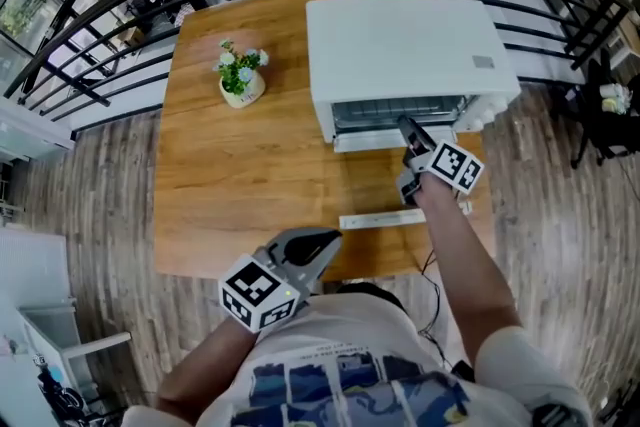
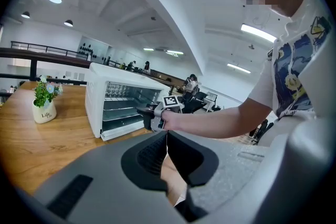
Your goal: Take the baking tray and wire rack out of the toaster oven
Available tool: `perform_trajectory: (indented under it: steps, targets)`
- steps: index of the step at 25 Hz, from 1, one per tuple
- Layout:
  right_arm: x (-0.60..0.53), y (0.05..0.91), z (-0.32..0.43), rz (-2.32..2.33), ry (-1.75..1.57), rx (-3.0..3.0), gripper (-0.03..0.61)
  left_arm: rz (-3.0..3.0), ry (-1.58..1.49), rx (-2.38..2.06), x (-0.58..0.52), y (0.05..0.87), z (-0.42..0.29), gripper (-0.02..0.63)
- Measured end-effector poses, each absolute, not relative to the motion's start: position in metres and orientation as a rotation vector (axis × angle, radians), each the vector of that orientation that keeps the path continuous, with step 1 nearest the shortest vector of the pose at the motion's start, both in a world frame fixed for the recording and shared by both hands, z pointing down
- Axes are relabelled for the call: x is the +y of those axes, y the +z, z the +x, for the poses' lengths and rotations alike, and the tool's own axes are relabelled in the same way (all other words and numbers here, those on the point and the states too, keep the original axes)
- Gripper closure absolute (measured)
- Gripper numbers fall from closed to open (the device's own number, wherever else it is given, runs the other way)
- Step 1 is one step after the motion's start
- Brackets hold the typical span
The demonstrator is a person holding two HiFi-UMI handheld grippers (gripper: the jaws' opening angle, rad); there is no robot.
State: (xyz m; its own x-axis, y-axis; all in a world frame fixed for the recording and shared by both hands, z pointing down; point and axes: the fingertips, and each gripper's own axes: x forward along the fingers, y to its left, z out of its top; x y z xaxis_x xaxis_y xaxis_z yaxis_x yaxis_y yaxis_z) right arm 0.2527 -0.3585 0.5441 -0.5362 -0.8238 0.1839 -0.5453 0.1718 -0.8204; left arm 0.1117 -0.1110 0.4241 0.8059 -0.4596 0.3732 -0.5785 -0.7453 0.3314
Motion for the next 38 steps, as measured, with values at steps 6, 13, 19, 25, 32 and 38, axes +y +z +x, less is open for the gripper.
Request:
perform_trajectory:
  steps: [6, 13, 19, 25, 32, 38]
  targets:
    - [-0.374, 0.547, 0.252, -1.318, -1.369, 2.047, 0.468, 2.537, 0.372, -0.809, -0.114, 0.428, 0.103, 0.609]
    - [-0.393, 0.549, 0.252, -1.309, -1.374, 2.004, 0.49, 2.522, 0.38, -0.844, -0.118, 0.43, 0.097, 0.609]
    - [-0.399, 0.552, 0.251, -1.269, -1.401, 1.943, 0.515, 2.505, 0.383, -0.862, -0.117, 0.431, 0.093, 0.609]
    - [-0.403, 0.55, 0.252, -1.237, -1.406, 1.888, 0.58, 2.501, 0.384, -0.876, -0.117, 0.431, 0.089, 0.609]
    - [-0.403, 0.552, 0.253, -1.21, -1.429, 1.84, 0.58, 2.495, 0.382, -0.867, -0.118, 0.431, 0.09, 0.609]
    - [-0.397, 0.554, 0.254, -1.187, -1.459, 1.8, 0.581, 2.49, 0.377, -0.856, -0.118, 0.432, 0.092, 0.609]
